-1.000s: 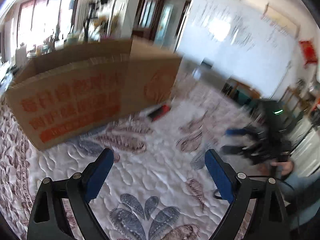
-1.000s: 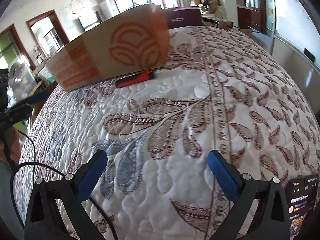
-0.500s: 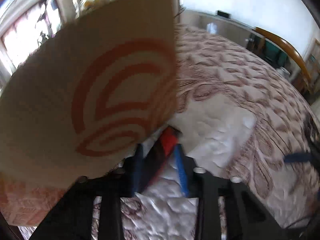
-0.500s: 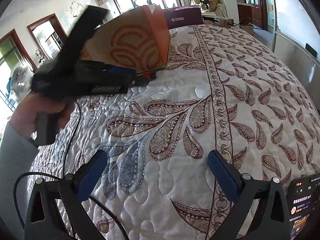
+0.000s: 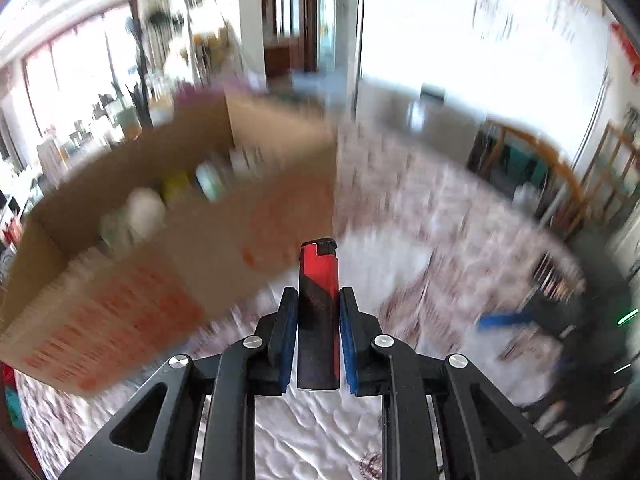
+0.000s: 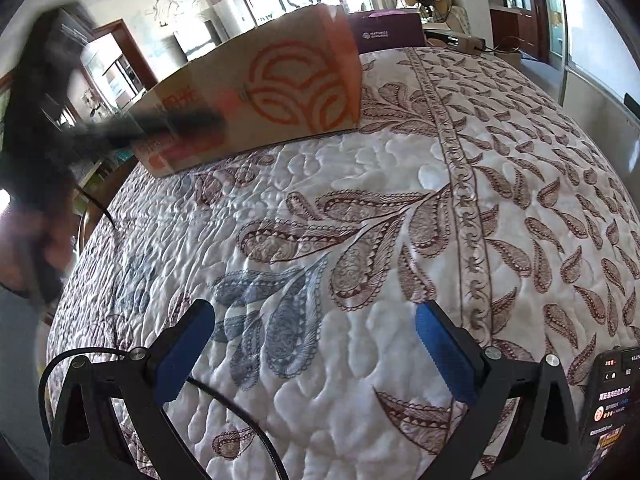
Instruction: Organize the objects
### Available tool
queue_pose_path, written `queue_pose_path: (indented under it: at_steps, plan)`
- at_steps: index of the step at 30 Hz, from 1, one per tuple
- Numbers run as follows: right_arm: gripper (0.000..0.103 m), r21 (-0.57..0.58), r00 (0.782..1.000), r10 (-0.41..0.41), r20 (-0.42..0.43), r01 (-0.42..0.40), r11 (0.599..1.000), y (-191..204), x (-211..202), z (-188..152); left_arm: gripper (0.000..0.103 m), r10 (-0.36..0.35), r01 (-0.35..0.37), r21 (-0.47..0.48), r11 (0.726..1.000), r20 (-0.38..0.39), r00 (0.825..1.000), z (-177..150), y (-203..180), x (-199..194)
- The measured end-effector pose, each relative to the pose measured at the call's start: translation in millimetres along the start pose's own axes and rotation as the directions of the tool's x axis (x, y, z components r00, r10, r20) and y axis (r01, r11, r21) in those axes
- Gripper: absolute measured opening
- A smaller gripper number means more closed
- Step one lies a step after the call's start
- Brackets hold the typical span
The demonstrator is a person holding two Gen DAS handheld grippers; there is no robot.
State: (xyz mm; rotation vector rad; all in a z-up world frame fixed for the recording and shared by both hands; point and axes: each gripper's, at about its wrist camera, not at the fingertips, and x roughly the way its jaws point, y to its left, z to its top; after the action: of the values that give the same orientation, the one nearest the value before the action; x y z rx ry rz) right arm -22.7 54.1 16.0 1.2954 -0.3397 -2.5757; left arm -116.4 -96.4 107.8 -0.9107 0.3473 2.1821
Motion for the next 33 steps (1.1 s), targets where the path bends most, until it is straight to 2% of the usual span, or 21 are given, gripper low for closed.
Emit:
queue_pose_path:
  at_steps: [2,3,5,7,9,10,12,13,16,21,24,25,26,29,31,33]
  plan:
    - [0.000,-0.005,1.000,-0.006,-0.001,0.006,1.000,1.7,0.5,-1.1,0.019,0.029,-0.027,-0.025,0.999,0.085,0.996,16.1,9.5,-22.3]
    - [0.000,-0.008,1.000,-0.010,-0.001,0.010,1.000,2.2,0.8,-1.4,0.019,0.080,-0.075,-0.047,0.996,0.123,0.989,29.8,18.3,-25.5]
    - [0.000,-0.020,1.000,-0.020,0.002,0.020,1.000,4.0,1.8,-1.8,0.019,0.183,-0.170,-0.101,0.980,0.134,0.974,41.7,33.6,-27.7]
    - [0.000,-0.033,0.999,-0.032,0.004,0.032,0.999,6.0,2.8,-2.6,0.019,0.307,-0.285,-0.190,0.939,0.096,0.947,52.5,58.9,-20.1]
    - [0.000,-0.049,0.999,-0.047,0.006,0.047,0.998,7.9,4.6,-2.3,0.019,0.412,-0.391,-0.276,0.878,0.018,0.911,52.5,83.7,-8.8]
    - [0.000,-0.060,0.998,-0.056,0.007,0.057,0.997,9.5,5.6,-2.6,0.019,0.436,-0.417,-0.305,0.856,-0.008,0.900,52.1,91.9,-2.9]
    - [0.000,-0.079,0.997,-0.072,0.010,0.073,0.994,12.1,7.5,-3.0,0.020,0.443,-0.422,-0.387,0.820,-0.040,0.896,43.8,109.4,7.1]
    - [0.000,-0.089,0.997,-0.081,0.012,0.082,0.993,13.4,8.4,-3.2,0.025,0.438,-0.418,-0.420,0.805,-0.053,0.897,40.1,115.3,10.4]
    - [0.000,-0.105,0.995,-0.096,0.014,0.097,0.990,15.3,10.1,-3.7,0.053,0.452,-0.417,-0.492,0.764,-0.052,0.890,21.3,122.8,10.3]
    - [0.000,-0.101,0.996,-0.093,0.015,0.094,0.990,15.0,10.1,-3.7,0.073,0.492,-0.404,-0.507,0.761,0.045,0.870,-3.9,110.8,-30.4]
    - [0.000,-0.104,0.995,-0.096,0.014,0.097,0.990,14.8,10.3,-3.4,0.076,0.483,-0.396,-0.466,0.791,0.079,0.872,-26.5,85.3,-65.3]
    - [0.000,-0.104,0.995,-0.096,0.014,0.097,0.990,14.9,10.2,-3.3,0.081,0.485,-0.403,-0.451,0.796,0.080,0.871,-32.4,78.7,-74.6]
    - [0.000,-0.104,0.995,-0.098,0.014,0.099,0.990,15.2,10.4,-3.2,0.088,0.494,-0.419,-0.432,0.799,0.074,0.866,-42.3,68.5,-85.1]
    - [0.000,-0.107,0.994,-0.109,0.014,0.110,0.988,15.8,10.5,-3.9,0.100,0.521,-0.475,-0.387,0.790,0.017,0.853,-73.5,44.5,-103.7]
    - [0.000,-0.109,0.992,-0.125,0.014,0.125,0.986,18.3,11.2,-5.3,0.101,0.510,-0.480,-0.384,0.789,-0.027,0.860,-96.5,32.8,-107.3]
    - [0.000,-0.104,0.990,-0.144,0.016,0.144,0.984,20.8,10.9,-8.2,0.102,0.471,-0.467,-0.407,0.785,-0.096,0.877,-127.7,23.2,-98.8]
